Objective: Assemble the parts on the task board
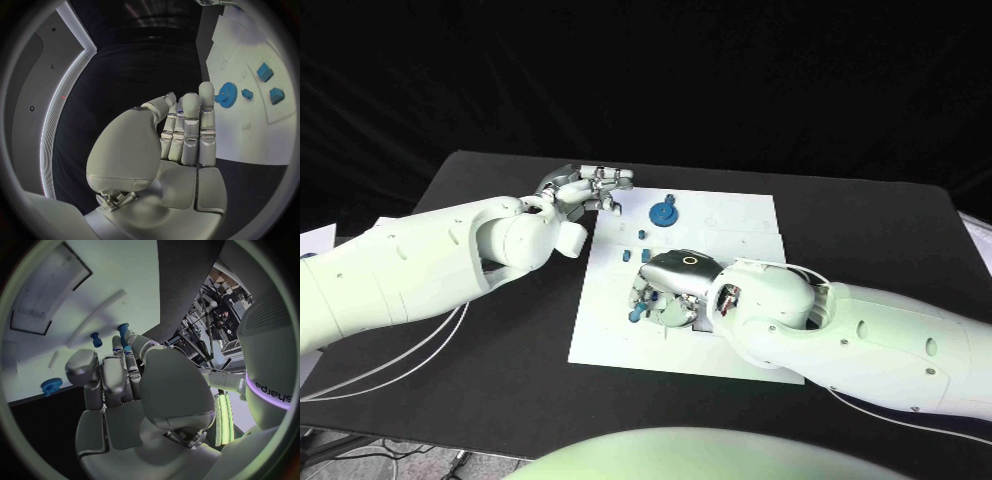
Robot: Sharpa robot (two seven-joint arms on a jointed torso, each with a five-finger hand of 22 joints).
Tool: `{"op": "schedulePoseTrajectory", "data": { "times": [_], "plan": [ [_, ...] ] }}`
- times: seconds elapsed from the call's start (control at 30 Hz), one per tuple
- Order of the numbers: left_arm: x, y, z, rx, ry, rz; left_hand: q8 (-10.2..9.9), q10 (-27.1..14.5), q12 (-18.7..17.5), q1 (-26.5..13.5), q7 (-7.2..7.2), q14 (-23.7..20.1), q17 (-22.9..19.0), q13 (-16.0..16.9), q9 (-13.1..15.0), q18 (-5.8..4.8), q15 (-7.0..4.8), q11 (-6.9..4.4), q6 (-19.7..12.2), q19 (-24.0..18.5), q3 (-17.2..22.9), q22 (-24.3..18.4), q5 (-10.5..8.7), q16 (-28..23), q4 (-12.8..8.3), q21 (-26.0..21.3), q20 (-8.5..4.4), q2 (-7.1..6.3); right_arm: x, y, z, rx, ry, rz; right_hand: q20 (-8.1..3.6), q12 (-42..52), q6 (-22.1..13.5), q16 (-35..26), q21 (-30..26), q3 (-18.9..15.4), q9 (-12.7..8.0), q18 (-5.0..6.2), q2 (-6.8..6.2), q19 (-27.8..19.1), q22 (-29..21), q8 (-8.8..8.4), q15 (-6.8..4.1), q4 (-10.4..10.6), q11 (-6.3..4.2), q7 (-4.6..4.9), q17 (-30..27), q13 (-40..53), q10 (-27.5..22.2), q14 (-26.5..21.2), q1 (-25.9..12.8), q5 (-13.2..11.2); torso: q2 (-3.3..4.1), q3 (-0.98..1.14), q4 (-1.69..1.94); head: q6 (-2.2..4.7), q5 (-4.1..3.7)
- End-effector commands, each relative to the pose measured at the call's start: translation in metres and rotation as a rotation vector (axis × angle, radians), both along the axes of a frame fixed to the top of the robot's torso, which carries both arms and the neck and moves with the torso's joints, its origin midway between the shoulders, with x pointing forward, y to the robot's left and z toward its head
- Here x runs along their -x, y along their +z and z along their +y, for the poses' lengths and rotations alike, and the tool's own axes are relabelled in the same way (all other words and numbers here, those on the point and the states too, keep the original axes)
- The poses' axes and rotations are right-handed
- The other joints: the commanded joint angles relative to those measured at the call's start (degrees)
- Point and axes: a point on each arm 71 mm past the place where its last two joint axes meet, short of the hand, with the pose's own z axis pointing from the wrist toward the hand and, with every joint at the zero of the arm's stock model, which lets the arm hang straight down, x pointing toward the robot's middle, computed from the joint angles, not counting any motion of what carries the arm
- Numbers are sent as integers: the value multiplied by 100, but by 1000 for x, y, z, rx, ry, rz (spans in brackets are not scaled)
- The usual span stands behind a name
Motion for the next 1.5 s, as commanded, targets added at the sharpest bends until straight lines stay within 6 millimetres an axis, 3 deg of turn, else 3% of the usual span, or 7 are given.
{"op": "schedulePoseTrajectory", "data": {
  "times": [0.03, 0.47, 0.8, 1.07, 1.17, 1.37, 1.5],
  "plan": [
    [1, 1, -3, 10, -20, -5, 36, -39, 33, 28, 1, -41, -6, 9, -5, 59, -6, 19, -35, 16, -7, -6, -6, -20, -33, -19, 18, 25, 2, -5, 3, 72, 16, -22, 32, -74, -63, -15, -11, -2, -1, -61, -13, -19, -9, -37, 43, 35, 35, 32, -13, -10, -57, 120, -86, 38, -1, -2, -1, -6, -12],
    [0, 0, -3, 10, -20, -4, 36, -39, 33, 28, 1, -41, -6, 9, -5, 59, -6, 19, -35, 16, -7, -6, -6, -20, -33, -19, 18, 25, 3, -5, 7, 43, -8, -52, 182, -355, -898, -123, -184, -582, -179, -11, -478, -165, -299, -220, 188, 171, 201, 124, -228, -18, -862, 59, -541, 280, -5, -9, 1, -8, -22],
    [0, 0, -1, 8, -15, -4, 36, -39, 33, 28, 1, -41, -6, 9, -5, 59, -6, 19, -35, 16, -7, -6, -6, -20, -33, -19, 18, 25, 5, 8, -11, -141, -81, -111, 228, -152, -1079, -220, -288, -1218, -164, 16, -486, -213, -463, -203, 224, 170, 247, 169, -415, 15, -1275, 13, -466, 461, -4, 0, -2, -2, -46],
    [0, 0, 2, 4, -9, -3, 36, -39, 33, 28, 1, -41, -6, 9, -5, 59, -6, 19, -35, 16, -7, -6, -6, -20, -33, -19, 18, 25, 3, 32, -64, -262, -215, -55, 197, 218, -918, -202, -250, -1463, -134, 4, -356, -155, -404, -154, 187, 201, 204, 191, -404, 49, -869, 33, -390, 577, -27, -6, -39, 72, -180],
    [0, 0, 3, 3, -6, -3, 36, -39, 33, 28, 1, -41, -6, 9, -5, 59, -6, 19, -35, 16, -7, -6, -6, -20, -33, -19, 18, 25, -1, 36, -95, -223, -308, 12, 172, 536, -778, 70, -7, -1500, -110, -64, -290, 27, 14, -92, 143, 285, 130, 196, -8, 165, -247, 136, -456, 671, -46, -9, -85, 114, -250],
    [2, 0, 3, 5, -9, -3, 36, -39, 33, 28, 1, -41, -6, 9, -5, 59, -6, 19, -35, 16, -7, -6, -6, -20, -33, -19, 18, 25, 0, 28, -149, -86, -495, 113, -88, 1708, -530, 547, 401, -1928, -50, -169, -364, 310, 651, 107, -132, 678, -208, -94, 637, 991, 961, 267, -918, 1016, -66, -14, -177, 192, -365],
    [3, 0, 2, 6, -13, -1, 36, -39, 33, 28, 1, -41, -6, 9, -5, 59, -6, 19, -35, 16, -7, -6, -6, -20, -33, -19, 18, 25, 3, 21, -167, -5, -573, 124, -138, 4378, -546, 788, 575, -2392, 39, -232, -259, 383, 921, 300, -195, 950, -310, -169, 932, 3971, 670, 278, -811, 1164, -81, -4, -227, 213, -393]
  ]
}}
